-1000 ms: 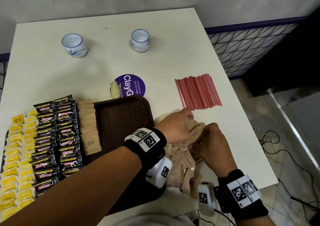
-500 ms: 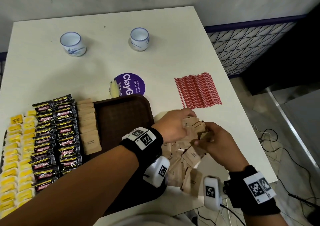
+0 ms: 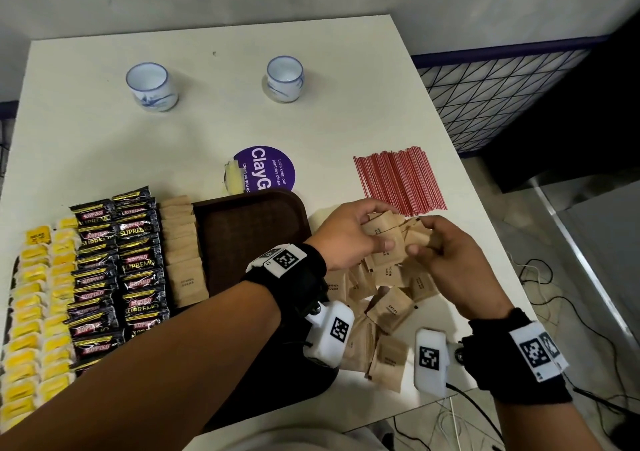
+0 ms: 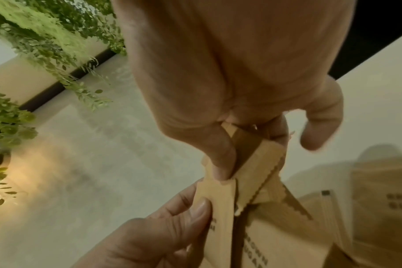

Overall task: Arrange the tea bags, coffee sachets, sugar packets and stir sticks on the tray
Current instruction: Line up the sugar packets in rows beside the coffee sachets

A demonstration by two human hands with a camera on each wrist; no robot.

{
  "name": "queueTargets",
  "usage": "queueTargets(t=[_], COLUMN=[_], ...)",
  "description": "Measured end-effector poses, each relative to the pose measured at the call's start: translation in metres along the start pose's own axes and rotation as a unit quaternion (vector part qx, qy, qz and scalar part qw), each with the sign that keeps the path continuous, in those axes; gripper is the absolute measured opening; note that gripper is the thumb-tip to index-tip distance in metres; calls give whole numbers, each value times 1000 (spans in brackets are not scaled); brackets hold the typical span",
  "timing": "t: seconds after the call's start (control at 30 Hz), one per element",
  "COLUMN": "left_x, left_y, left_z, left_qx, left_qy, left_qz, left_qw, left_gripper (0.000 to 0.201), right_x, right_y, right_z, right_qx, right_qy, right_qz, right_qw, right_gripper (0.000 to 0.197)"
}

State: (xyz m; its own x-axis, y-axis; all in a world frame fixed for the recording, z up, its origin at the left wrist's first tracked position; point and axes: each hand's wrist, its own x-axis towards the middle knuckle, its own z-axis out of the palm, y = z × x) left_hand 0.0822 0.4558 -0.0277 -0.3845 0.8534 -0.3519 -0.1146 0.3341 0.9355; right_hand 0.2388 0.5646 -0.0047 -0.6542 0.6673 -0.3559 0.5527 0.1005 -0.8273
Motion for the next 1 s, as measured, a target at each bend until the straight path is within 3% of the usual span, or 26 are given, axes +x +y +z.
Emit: queueTargets(t=[0.3, 0.77, 1.0], left_x=[2, -6, -28], left_y=[-4, 5, 3], left_z=[-5, -27, -60], left_qx=[-41, -57, -94], left_qy=[66, 156, 172], left_qz=[-14, -21, -47], left_qw=[997, 986, 980], left_gripper=[42, 31, 35], right_x=[10, 17, 15], right_y=[-11, -58, -78], right_z=[24, 69, 101], right_qx=[52, 28, 43], right_qy=[0, 43, 1], right_qz=[27, -11, -12], right_qw=[998, 999, 999], right_gripper=[38, 45, 34])
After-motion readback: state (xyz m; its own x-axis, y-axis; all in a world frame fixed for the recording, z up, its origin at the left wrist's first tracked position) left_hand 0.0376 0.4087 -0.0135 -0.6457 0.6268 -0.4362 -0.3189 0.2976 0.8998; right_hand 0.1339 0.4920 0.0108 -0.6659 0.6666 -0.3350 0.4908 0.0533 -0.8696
